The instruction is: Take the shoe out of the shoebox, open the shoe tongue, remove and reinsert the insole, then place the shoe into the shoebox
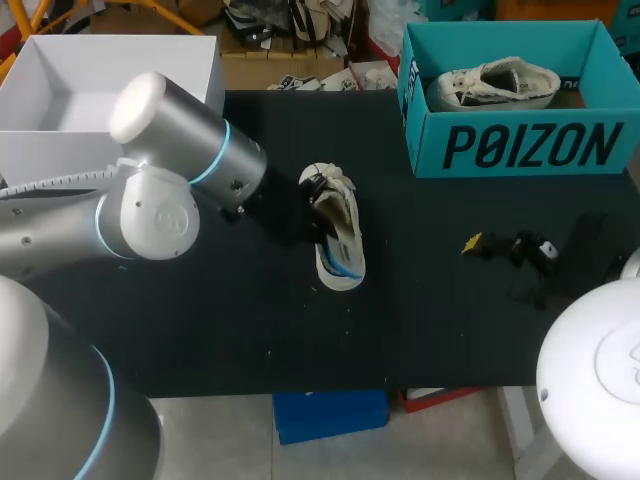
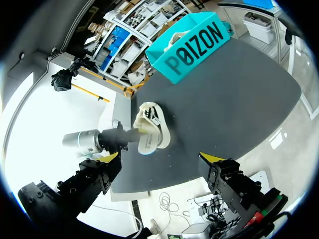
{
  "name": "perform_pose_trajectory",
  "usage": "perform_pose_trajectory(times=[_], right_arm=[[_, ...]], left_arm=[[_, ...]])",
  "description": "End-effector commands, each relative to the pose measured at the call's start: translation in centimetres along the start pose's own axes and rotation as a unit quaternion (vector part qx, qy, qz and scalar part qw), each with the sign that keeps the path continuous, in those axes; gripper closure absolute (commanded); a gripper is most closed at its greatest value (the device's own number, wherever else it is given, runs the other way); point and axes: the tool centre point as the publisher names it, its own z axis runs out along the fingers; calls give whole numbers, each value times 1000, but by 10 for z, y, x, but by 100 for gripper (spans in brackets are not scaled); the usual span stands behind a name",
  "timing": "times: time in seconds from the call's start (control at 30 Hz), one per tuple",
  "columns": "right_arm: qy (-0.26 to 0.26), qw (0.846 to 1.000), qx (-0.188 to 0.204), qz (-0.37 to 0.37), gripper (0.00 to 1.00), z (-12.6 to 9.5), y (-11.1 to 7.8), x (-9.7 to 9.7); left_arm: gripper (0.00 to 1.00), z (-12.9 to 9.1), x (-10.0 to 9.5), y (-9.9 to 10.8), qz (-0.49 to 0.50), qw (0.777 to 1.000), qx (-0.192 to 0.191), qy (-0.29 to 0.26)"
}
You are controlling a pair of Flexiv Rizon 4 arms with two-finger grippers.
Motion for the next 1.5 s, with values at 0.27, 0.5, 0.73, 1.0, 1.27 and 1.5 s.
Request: perform_pose_trajectory(times=[0.27, 0.5, 0.73, 1.0, 1.27, 1.5], right_arm=[[6, 998, 60, 5, 0, -2, 1, -6], [6, 998, 60, 5, 0, -2, 1, -6], [6, 998, 60, 5, 0, -2, 1, -6], [6, 998, 60, 5, 0, -2, 1, -6], [6, 998, 60, 5, 0, -2, 1, -6], [6, 998, 60, 5, 0, -2, 1, -6]], left_arm=[[100, 5, 2, 13, -9, 1000, -18, 4], [100, 6, -1, 16, -11, 1000, -22, 3], [66, -3, -4, 1, -6, 1000, -8, -1], [77, -8, -2, -23, -1, 1000, 17, -14], [89, -13, -5, -38, 10, 999, 30, -19], [100, -11, -2, -41, 19, 999, 34, -12]])
